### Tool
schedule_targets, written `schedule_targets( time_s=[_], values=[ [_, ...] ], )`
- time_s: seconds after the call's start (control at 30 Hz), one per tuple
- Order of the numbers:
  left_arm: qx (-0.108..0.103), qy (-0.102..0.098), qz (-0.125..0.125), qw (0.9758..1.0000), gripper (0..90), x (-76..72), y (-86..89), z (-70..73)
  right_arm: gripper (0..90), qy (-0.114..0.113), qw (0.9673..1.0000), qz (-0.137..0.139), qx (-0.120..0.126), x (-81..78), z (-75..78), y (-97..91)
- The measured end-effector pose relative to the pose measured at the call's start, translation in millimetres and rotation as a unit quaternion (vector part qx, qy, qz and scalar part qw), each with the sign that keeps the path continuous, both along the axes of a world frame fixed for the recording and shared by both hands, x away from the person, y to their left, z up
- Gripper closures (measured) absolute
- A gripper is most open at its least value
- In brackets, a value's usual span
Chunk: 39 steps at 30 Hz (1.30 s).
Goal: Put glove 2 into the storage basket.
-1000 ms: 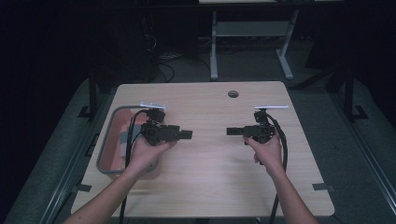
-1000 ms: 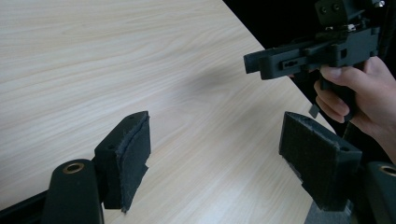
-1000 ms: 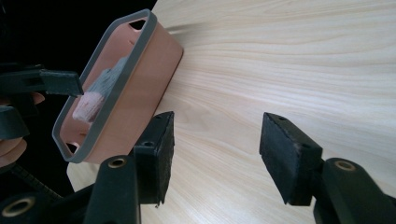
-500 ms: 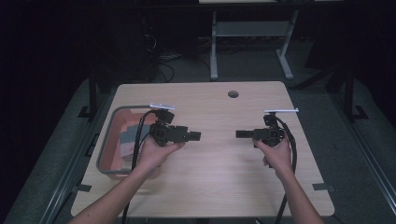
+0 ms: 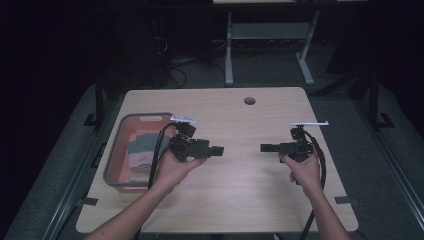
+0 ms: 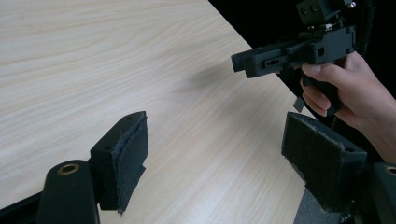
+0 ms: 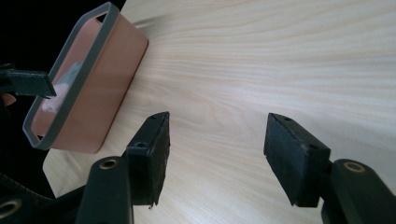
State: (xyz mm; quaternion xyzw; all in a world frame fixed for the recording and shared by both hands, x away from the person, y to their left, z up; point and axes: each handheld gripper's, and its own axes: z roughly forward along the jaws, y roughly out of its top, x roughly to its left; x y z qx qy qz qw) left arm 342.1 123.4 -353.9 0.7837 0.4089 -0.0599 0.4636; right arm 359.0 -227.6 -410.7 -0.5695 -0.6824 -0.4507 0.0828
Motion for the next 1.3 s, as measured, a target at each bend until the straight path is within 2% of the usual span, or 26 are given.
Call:
schedule_targets(
  time_s=[0.37,0.63,0.93,1.3],
  values=[
    [-0.002,0.003,-0.014,0.9999,22.8,-9.5,-12.9,-11.7,38.8,0.011,0.9999,-0.012,-0.005,-11.9,-15.1,-14.0],
    [-0.003,0.0,-0.026,0.9997,22.7,-18.4,-21.5,-20.2,38.2,0.01,0.9998,-0.003,-0.018,-22.7,-24.6,-20.4],
    [-0.001,-0.004,-0.039,0.9992,22.4,-27.1,-26.9,-28.5,37.7,0.011,0.9999,-0.009,-0.009,-34.8,-33.6,-33.4],
    [-0.001,0.004,-0.05,0.9987,22.4,-36.9,-30.4,-47.1,37.5,0.011,0.9999,-0.006,-0.006,-42.4,-43.2,-35.7]
  ],
)
